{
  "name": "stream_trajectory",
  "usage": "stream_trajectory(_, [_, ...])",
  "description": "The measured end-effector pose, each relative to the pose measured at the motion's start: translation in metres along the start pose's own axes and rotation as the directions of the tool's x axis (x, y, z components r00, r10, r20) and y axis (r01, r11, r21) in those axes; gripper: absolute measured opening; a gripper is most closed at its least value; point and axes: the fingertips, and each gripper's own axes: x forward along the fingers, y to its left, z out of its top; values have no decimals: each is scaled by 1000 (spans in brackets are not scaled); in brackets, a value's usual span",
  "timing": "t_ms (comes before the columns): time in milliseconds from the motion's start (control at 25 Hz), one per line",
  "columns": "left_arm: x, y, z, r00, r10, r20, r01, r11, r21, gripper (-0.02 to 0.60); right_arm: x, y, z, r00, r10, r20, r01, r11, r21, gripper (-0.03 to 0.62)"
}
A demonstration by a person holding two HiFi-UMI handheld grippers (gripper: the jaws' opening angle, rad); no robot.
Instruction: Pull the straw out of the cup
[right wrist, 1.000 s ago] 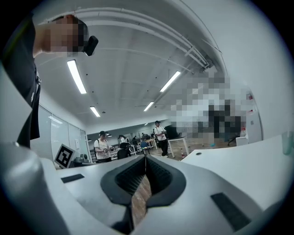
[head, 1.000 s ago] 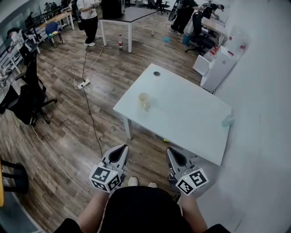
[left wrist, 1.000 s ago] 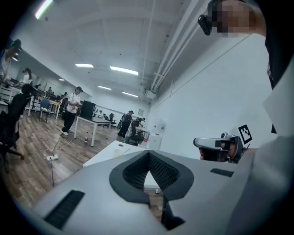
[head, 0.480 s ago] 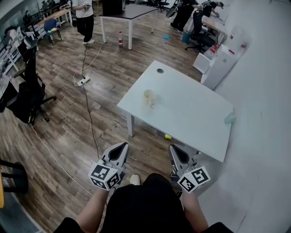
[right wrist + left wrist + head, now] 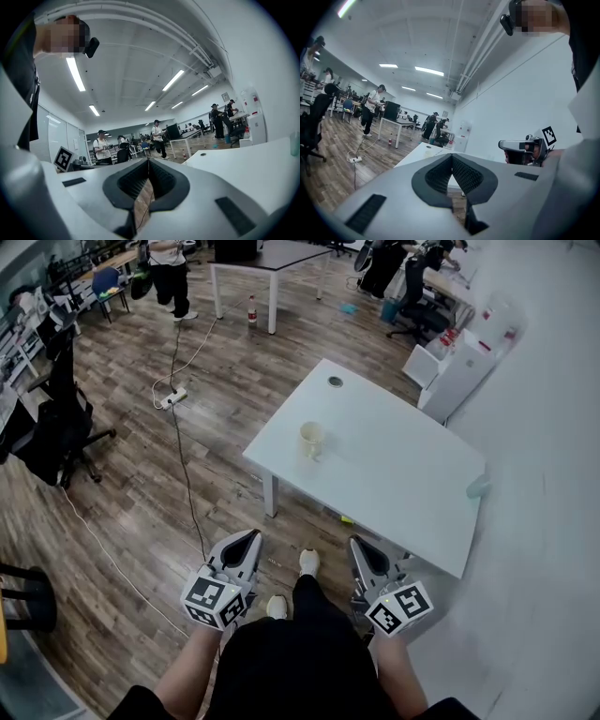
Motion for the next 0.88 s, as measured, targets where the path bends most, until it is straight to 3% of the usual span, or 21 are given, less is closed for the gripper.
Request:
stream_trajectory(520, [56, 19, 17, 1000, 20, -13, -20, 1000, 15, 14, 60, -53, 7, 998, 54, -19, -54, 998, 22, 21])
stream_trajectory(880, [116, 38, 40, 999, 53, -12, -53, 998, 17, 14, 118, -101, 10, 990, 112, -80, -114, 993, -22, 21])
